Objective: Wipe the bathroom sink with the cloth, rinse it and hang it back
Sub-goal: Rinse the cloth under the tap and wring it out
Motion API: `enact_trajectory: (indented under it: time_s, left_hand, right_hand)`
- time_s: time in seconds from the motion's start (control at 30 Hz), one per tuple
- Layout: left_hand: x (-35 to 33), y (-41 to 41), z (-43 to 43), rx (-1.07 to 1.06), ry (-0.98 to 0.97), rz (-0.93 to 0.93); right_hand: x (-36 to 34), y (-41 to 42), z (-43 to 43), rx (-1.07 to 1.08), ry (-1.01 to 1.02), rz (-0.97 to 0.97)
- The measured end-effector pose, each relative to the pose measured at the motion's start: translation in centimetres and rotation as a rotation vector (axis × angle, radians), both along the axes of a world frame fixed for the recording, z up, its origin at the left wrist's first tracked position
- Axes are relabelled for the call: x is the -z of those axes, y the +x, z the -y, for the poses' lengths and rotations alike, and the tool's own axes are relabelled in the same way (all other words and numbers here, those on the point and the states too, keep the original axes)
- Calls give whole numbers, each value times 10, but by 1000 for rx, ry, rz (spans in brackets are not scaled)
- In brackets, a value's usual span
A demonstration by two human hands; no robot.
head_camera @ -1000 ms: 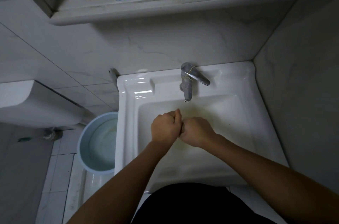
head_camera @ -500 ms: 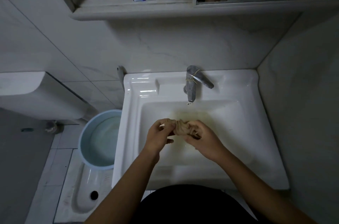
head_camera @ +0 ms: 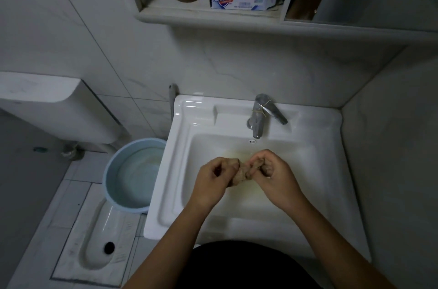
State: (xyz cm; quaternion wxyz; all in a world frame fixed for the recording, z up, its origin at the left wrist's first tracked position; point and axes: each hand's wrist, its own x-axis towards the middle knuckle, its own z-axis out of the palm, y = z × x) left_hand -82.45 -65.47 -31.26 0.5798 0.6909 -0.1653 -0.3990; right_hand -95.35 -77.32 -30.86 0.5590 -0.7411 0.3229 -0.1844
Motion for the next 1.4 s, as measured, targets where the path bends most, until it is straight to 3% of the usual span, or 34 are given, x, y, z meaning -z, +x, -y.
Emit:
enact_trajectory:
  time_s: [0.13, 0.23, 0.43, 0.67, 0.87, 1.07, 1.2, 1.4]
  left_hand:
    - [-2, 12, -2, -67, -25, 180]
    - [-14, 24, -3, -142, -60, 203]
    - [-18, 61, -4, -238, -74, 54]
    - [-36, 58, 18, -92, -148, -248]
    - [-53, 35, 33, 107, -74, -47]
    - [-52, 40, 40, 111, -77, 203]
    - [-48, 36, 42, 187, -46, 427]
    - [-55, 57, 37, 272, -68, 357]
  right_hand:
    - [-6, -8, 12, 75, -146, -119]
    - [-5, -18, 24, 132, -216, -213]
    - [-5, -34, 43, 206, -261, -261]
    - [-5, -28, 38, -4, -210, -360]
    - [-40, 15, 25, 29, 137, -89]
    - [-51, 21, 12, -36, 167, -71]
    - [-40, 25, 8, 61, 39, -93]
    - [-42, 8, 31, 179, 106, -17]
